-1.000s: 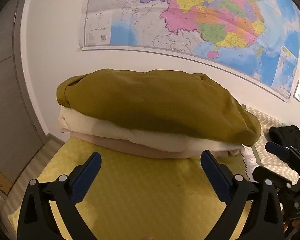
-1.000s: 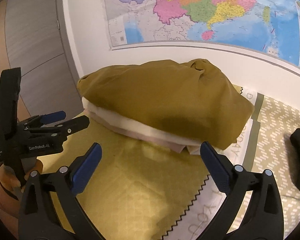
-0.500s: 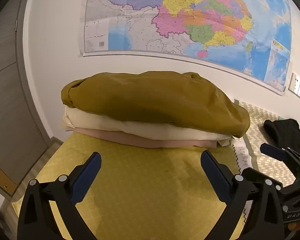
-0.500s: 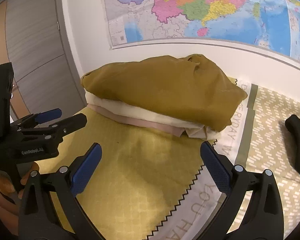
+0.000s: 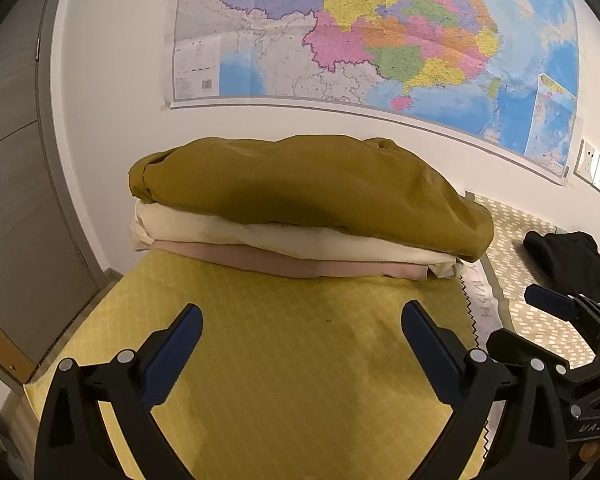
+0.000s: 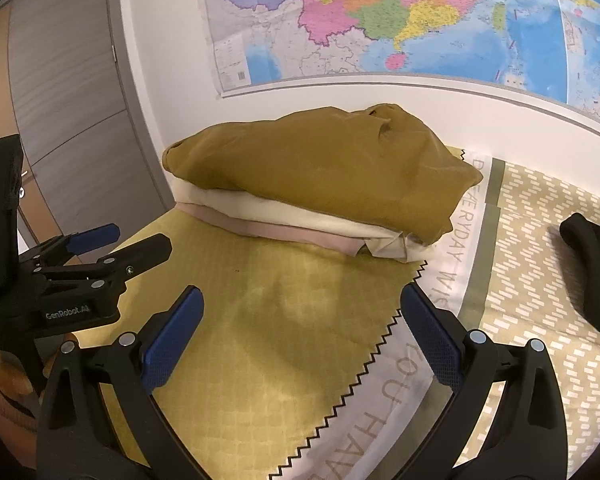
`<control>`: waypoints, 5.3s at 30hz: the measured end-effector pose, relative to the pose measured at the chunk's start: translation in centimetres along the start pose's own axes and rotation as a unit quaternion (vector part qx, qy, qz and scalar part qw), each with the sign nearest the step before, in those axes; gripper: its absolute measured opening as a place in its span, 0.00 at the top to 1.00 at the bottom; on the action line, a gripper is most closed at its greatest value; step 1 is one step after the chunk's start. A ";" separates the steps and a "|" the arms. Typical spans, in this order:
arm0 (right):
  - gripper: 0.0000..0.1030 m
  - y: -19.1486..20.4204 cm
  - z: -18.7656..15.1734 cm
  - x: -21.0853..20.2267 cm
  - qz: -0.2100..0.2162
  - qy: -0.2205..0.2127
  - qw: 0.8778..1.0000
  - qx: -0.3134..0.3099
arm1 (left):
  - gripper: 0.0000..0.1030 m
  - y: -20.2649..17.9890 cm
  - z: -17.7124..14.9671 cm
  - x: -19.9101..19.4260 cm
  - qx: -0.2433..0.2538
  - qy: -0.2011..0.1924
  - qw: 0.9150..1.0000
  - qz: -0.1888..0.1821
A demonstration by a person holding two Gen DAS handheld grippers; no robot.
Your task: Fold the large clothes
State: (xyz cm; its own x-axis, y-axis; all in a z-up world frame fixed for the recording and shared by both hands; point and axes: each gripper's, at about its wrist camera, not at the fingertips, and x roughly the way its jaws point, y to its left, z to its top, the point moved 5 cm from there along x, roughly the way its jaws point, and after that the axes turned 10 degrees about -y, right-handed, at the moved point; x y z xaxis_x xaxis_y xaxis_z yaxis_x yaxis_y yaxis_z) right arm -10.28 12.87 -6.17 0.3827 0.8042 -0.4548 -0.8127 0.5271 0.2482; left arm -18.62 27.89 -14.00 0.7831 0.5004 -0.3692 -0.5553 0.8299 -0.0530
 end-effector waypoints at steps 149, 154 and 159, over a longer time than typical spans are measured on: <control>0.06 0.7 -2.0 -2.3 -0.002 -0.004 1.000 0.014 | 0.07 -1.1 -2.1 -1.3 0.019 0.009 1.000 0.000; 0.06 0.8 -2.1 -2.3 -0.002 -0.005 1.000 0.013 | 0.07 -1.2 -2.0 -1.3 0.019 0.008 1.000 -0.001; 0.06 0.7 -2.1 -2.3 -0.002 -0.003 1.000 0.016 | 0.07 -1.2 -2.1 -1.4 0.019 0.009 1.000 -0.001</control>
State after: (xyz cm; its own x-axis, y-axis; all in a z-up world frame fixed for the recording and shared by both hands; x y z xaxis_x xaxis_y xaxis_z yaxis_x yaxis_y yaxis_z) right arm -12.63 10.79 -6.78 0.3882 0.8040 -0.4505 -0.7971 0.5382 0.2736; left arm -19.63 25.66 -15.40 0.7785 0.4945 -0.3865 -0.5423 0.8400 -0.0177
